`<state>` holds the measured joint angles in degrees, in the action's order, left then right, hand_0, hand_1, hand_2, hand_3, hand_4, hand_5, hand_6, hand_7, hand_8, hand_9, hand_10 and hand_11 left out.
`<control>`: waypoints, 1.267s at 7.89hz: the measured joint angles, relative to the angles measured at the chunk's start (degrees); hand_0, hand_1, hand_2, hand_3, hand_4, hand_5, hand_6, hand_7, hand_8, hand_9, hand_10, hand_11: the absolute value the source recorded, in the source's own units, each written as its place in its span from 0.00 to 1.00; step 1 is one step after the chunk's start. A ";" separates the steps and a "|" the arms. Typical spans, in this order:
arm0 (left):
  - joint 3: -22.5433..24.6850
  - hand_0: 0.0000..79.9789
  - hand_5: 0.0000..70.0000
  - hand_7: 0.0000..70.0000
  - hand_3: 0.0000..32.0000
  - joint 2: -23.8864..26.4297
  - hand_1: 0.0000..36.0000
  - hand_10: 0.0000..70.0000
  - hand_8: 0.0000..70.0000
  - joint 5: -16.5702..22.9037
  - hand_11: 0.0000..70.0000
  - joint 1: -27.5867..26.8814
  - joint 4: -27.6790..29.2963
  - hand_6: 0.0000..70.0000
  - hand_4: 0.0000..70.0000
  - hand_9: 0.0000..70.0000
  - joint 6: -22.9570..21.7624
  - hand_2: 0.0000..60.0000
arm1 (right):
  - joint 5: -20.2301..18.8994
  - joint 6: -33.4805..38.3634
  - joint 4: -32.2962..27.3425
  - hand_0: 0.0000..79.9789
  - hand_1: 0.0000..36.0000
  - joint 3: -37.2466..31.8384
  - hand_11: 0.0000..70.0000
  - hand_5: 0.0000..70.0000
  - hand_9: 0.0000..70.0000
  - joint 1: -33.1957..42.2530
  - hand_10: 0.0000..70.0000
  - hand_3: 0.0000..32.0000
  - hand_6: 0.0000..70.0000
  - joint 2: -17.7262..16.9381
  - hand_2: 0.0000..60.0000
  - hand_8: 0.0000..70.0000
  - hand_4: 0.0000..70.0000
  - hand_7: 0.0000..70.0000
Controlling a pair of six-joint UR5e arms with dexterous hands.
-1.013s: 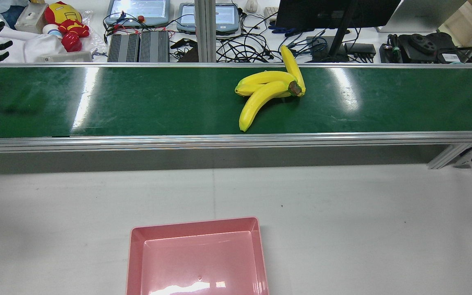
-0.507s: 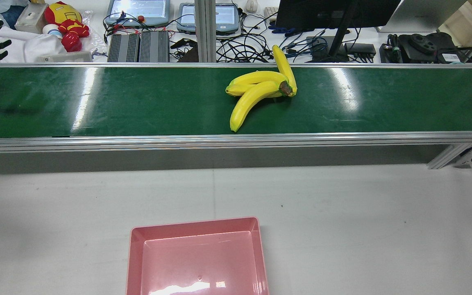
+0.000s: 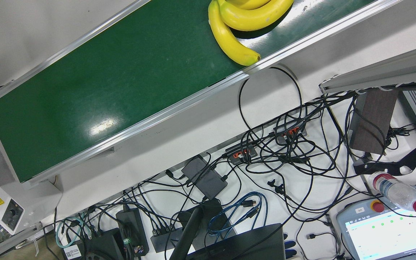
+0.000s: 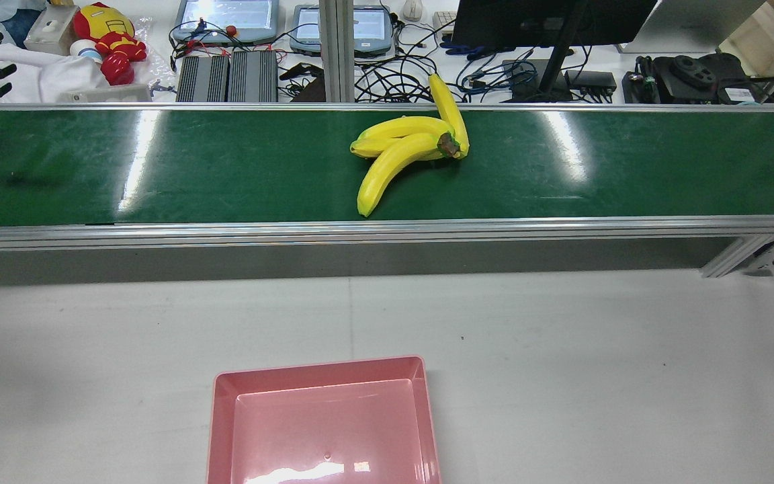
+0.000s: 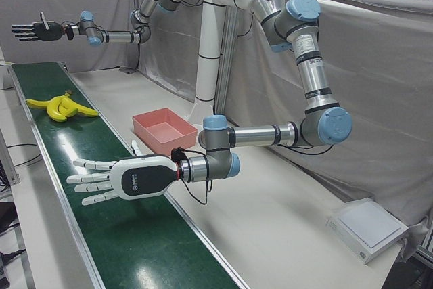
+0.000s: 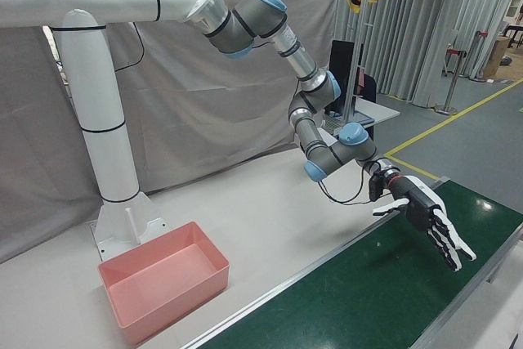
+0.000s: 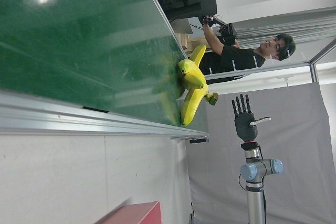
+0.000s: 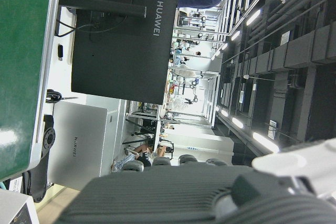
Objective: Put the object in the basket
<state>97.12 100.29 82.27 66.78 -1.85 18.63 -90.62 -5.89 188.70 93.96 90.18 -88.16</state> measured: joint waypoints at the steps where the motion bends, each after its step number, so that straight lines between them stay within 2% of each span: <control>1: 0.02 0.74 0.18 0.10 0.38 0.00 0.49 0.05 0.12 0.00 0.11 0.05 0.00 0.01 0.15 0.15 -0.03 0.00 | 0.00 0.00 0.00 0.00 0.00 0.00 0.00 0.00 0.00 0.02 0.00 0.00 0.00 0.00 0.00 0.00 0.00 0.00; 5: 0.06 0.74 0.17 0.10 0.42 -0.07 0.48 0.05 0.13 0.00 0.10 0.26 0.00 0.00 0.14 0.15 -0.15 0.00 | 0.00 0.00 0.00 0.00 0.00 0.00 0.00 0.00 0.00 0.02 0.00 0.00 0.00 -0.02 0.00 0.00 0.00 0.00; 10: 0.16 0.76 0.19 0.10 0.34 -0.09 0.49 0.05 0.13 0.08 0.11 0.36 -0.16 0.01 0.17 0.15 -0.10 0.00 | 0.00 0.00 0.00 0.00 0.00 0.00 0.00 0.00 0.00 0.08 0.00 0.00 0.00 0.00 0.00 0.00 0.00 0.00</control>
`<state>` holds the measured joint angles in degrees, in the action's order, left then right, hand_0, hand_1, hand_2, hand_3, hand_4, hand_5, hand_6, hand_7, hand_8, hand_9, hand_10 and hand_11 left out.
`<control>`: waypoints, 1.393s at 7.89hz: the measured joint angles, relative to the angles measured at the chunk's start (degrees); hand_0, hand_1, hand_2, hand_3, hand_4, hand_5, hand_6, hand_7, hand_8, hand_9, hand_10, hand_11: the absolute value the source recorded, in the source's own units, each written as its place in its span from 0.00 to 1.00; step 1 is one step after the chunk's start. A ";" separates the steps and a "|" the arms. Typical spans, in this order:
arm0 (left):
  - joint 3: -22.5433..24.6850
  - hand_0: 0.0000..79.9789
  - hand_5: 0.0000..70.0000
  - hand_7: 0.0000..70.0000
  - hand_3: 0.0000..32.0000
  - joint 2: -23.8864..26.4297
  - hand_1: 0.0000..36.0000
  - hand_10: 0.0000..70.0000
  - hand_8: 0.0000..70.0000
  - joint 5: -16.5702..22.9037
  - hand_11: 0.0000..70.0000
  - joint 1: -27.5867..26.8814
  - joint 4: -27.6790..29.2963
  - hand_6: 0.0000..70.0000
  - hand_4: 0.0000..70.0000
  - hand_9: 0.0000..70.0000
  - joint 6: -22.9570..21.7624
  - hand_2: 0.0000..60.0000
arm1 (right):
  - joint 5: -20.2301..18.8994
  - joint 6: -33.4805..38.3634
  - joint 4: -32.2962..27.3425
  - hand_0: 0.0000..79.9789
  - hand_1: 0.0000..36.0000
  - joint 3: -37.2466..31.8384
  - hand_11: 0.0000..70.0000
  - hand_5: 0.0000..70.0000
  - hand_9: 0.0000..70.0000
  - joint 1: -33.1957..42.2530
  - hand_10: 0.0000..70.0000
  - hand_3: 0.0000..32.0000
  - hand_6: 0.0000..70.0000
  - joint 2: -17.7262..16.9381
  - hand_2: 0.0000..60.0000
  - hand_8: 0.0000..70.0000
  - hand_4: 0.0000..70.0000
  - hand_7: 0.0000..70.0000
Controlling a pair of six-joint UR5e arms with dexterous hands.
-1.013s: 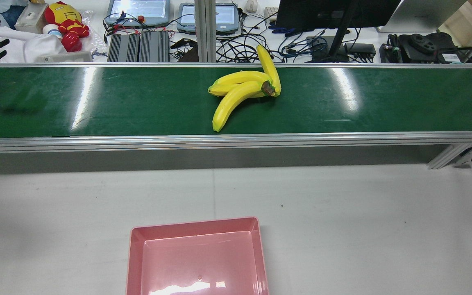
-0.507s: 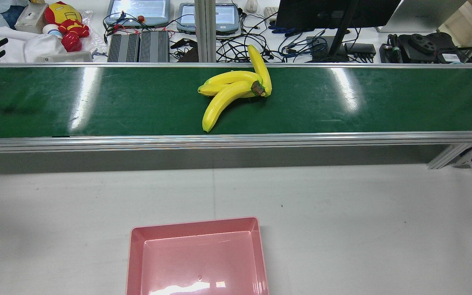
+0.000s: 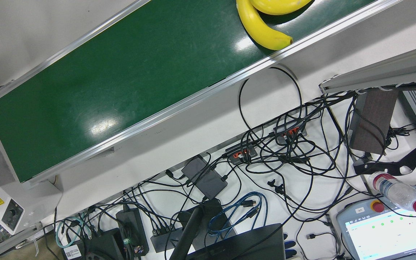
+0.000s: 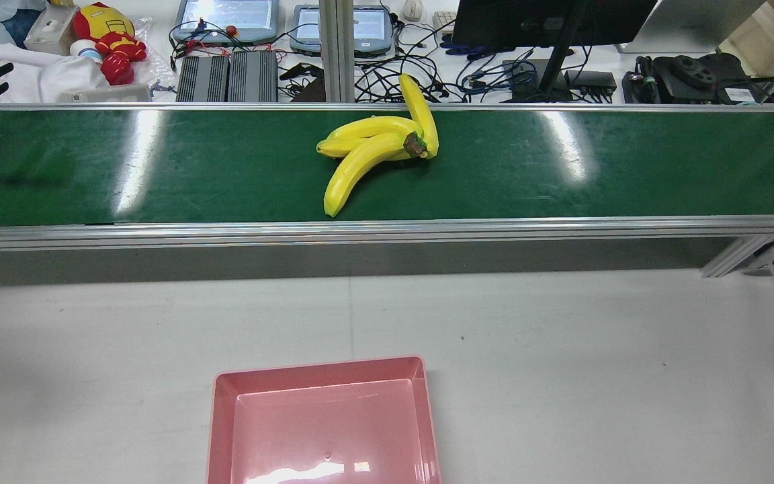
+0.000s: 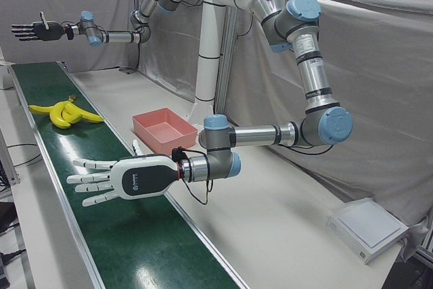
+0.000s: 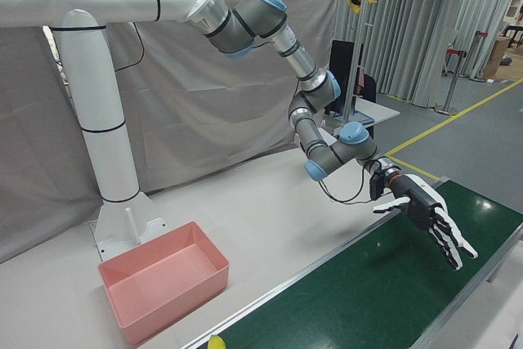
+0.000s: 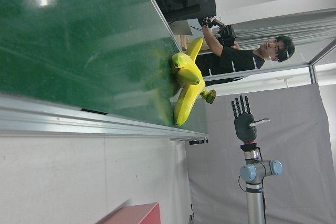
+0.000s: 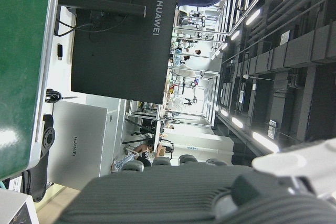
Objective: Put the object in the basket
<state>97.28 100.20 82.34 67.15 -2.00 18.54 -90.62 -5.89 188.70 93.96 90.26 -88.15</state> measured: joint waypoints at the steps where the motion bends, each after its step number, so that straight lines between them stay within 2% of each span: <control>1: 0.01 0.76 0.19 0.10 0.36 0.00 0.50 0.05 0.13 0.01 0.11 0.00 -0.01 0.01 0.17 0.15 0.04 0.00 | 0.00 0.00 0.00 0.00 0.00 0.00 0.00 0.00 0.00 -0.02 0.00 0.00 0.00 0.00 0.00 0.00 0.00 0.00; 7: -0.01 0.74 0.18 0.10 0.39 -0.04 0.48 0.05 0.13 -0.04 0.11 0.22 -0.46 0.00 0.14 0.15 0.41 0.00 | 0.00 0.00 0.00 0.00 0.00 0.00 0.00 0.00 0.00 -0.05 0.00 0.00 0.00 -0.02 0.00 0.00 0.00 0.00; 8: -0.04 0.74 0.18 0.10 0.43 -0.11 0.48 0.05 0.12 -0.06 0.11 0.25 -0.46 0.00 0.14 0.15 0.43 0.00 | 0.00 0.00 0.00 0.00 0.00 0.00 0.00 0.00 0.00 -0.03 0.00 0.00 0.00 -0.01 0.00 0.00 0.00 0.00; 11: -0.05 0.75 0.18 0.10 0.42 -0.24 0.49 0.05 0.13 -0.08 0.11 0.26 -0.46 0.00 0.14 0.15 0.44 0.00 | 0.00 0.00 0.00 0.00 0.00 0.00 0.00 0.00 0.00 0.00 0.00 0.00 0.00 0.00 0.00 0.00 0.00 0.00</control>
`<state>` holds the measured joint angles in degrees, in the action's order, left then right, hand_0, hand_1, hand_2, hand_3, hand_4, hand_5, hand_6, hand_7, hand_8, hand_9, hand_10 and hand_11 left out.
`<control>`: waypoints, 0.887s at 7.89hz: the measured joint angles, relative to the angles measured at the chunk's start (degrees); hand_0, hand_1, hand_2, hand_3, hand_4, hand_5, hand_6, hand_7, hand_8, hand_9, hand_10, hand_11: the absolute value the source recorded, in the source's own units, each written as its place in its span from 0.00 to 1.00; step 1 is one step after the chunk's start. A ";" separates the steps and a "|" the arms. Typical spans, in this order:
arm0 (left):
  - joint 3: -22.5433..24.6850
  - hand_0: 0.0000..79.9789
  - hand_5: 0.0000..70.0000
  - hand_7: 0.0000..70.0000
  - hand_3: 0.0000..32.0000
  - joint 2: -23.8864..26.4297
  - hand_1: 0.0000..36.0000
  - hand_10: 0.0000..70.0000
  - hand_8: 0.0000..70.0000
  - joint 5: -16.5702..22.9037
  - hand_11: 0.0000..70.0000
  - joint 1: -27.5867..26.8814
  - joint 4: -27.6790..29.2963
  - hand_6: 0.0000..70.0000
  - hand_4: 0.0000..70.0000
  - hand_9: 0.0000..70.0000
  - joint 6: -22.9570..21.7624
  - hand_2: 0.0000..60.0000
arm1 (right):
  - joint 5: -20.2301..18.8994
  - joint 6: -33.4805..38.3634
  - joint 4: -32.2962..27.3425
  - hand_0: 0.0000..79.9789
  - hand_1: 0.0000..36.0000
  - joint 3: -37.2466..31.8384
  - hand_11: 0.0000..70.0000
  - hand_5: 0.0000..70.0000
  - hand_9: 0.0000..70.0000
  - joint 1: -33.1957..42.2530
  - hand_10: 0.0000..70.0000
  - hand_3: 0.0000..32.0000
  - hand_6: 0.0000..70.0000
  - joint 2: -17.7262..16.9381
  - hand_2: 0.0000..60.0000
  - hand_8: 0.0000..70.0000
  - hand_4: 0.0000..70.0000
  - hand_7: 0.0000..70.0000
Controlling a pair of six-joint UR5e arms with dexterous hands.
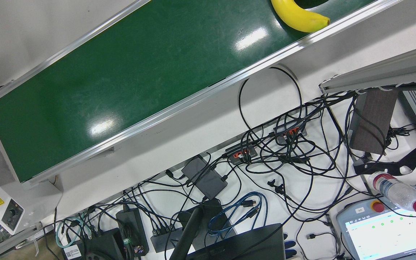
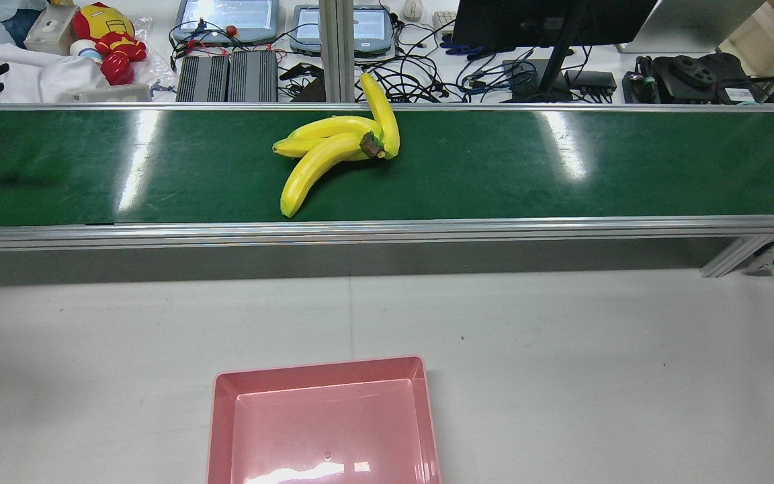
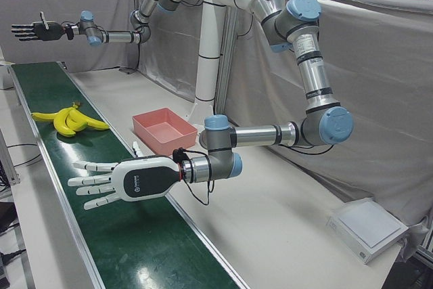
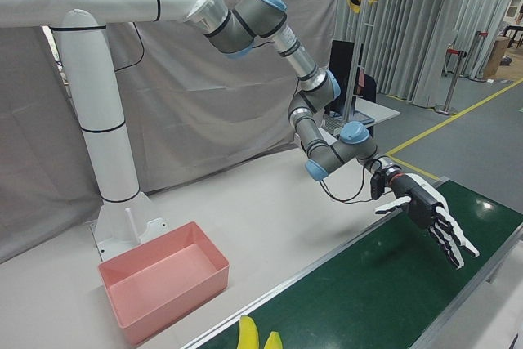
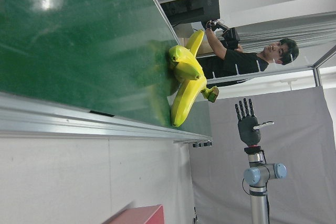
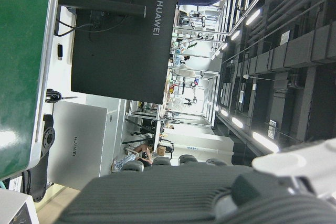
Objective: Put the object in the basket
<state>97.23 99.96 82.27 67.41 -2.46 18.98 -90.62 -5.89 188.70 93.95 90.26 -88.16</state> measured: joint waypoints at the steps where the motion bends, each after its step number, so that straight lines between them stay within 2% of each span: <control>1: 0.00 0.76 0.18 0.10 0.43 -0.02 0.51 0.05 0.13 0.00 0.11 0.01 0.00 0.00 0.15 0.15 0.00 0.00 | 0.00 0.00 0.00 0.00 0.00 0.00 0.00 0.00 0.00 0.00 0.00 0.00 0.00 0.00 0.00 0.00 0.00 0.00; 5: 0.34 0.79 0.19 0.10 0.53 -0.10 0.57 0.04 0.14 0.06 0.10 0.05 0.00 0.00 0.07 0.15 0.75 0.00 | 0.00 0.00 0.00 0.00 0.00 0.00 0.00 0.00 0.00 0.00 0.00 0.00 0.00 -0.02 0.00 0.00 0.00 0.00; 7: 1.16 0.78 0.19 0.10 0.58 -0.01 0.56 0.04 0.14 0.12 0.09 0.06 -1.01 0.00 0.05 0.15 2.10 0.00 | 0.00 0.00 0.00 0.00 0.00 0.00 0.00 0.00 0.00 0.00 0.00 0.00 0.00 -0.02 0.00 0.00 0.00 0.00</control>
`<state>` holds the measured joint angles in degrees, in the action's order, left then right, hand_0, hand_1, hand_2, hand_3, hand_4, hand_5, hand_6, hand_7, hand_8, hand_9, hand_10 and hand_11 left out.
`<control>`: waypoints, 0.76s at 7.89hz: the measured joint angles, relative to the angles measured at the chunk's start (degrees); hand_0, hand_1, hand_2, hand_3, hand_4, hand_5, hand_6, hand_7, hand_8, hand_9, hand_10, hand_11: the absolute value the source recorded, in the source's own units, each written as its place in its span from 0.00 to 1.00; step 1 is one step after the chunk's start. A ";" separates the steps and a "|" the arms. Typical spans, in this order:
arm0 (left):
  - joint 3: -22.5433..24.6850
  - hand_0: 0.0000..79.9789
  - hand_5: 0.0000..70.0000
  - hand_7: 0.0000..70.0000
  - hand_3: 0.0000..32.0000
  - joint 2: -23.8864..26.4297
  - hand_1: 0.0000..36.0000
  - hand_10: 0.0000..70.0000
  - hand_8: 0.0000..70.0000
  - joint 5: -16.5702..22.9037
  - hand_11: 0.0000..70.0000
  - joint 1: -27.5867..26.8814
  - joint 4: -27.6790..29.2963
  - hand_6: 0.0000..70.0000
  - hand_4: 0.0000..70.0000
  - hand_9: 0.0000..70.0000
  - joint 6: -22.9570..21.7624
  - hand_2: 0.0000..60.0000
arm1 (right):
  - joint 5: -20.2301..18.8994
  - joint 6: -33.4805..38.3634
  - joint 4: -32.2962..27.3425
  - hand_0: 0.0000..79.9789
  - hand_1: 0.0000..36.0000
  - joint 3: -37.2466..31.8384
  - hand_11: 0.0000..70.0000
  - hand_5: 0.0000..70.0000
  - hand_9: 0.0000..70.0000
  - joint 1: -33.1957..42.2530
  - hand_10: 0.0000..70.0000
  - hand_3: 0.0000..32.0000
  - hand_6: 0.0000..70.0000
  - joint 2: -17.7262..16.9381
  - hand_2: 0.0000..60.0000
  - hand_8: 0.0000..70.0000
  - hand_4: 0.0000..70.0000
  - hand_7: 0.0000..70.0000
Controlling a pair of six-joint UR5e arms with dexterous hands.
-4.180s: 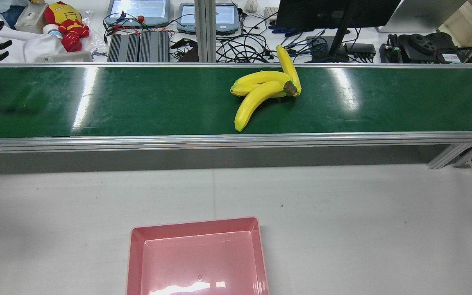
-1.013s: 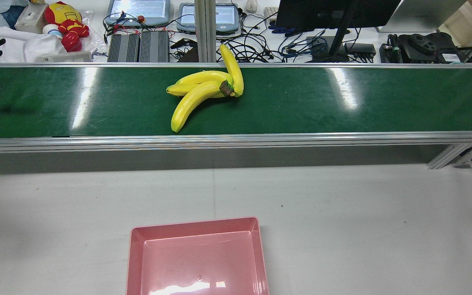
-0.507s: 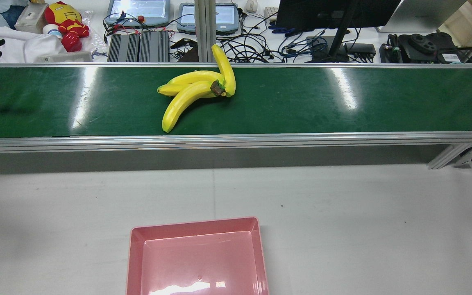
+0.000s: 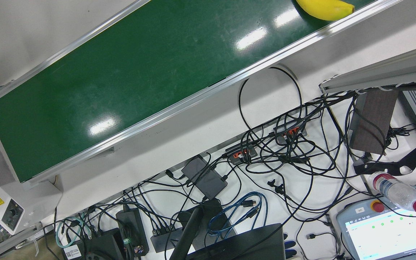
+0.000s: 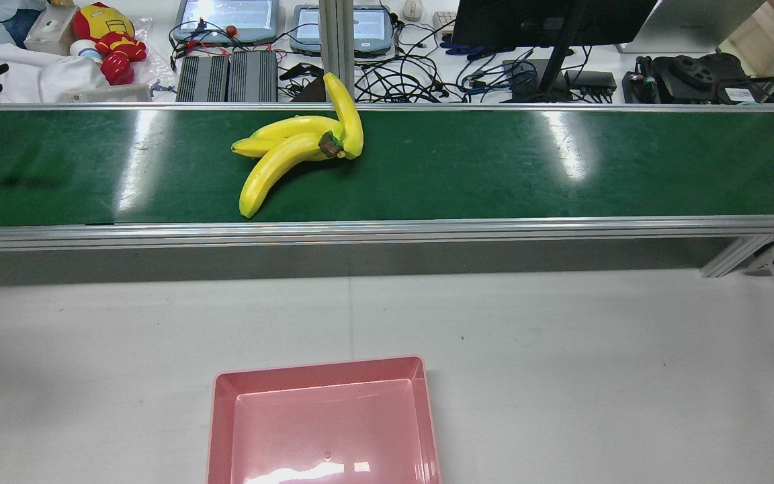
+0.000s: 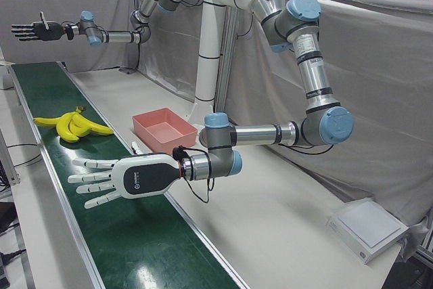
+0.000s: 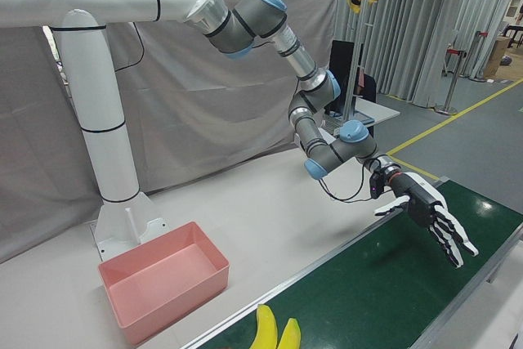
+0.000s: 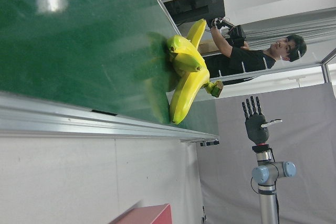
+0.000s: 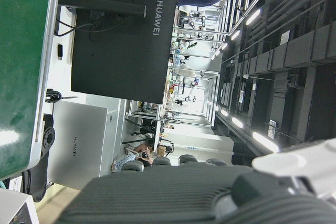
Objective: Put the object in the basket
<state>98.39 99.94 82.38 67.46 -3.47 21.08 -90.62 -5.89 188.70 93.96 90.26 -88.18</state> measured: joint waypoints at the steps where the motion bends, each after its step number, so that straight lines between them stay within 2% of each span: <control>1: 1.28 0.78 0.19 0.10 0.58 0.03 0.57 0.04 0.14 0.03 0.10 0.00 -1.30 0.00 0.05 0.15 1.16 0.00 | 0.00 0.00 0.00 0.00 0.00 0.00 0.00 0.00 0.00 0.00 0.00 0.00 0.00 0.01 0.00 0.00 0.00 0.00; 4: 7.58 0.78 0.18 0.10 0.56 0.08 0.56 0.04 0.14 0.06 0.10 -0.14 -7.10 0.00 0.06 0.15 6.39 0.00 | 0.00 0.00 0.00 0.00 0.00 0.00 0.00 0.00 0.00 0.00 0.00 0.00 0.00 0.00 0.00 0.00 0.00 0.00; 6: 12.62 0.81 0.19 0.10 0.53 0.20 0.62 0.04 0.14 0.00 0.10 -0.44 -12.50 0.00 0.06 0.15 11.70 0.00 | 0.00 0.00 0.00 0.00 0.00 0.00 0.00 0.00 0.00 0.00 0.00 0.00 0.00 -0.01 0.00 0.00 0.00 0.00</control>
<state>111.01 100.14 82.38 67.02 -15.97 32.78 -90.61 -5.89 188.70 93.96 90.26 -88.19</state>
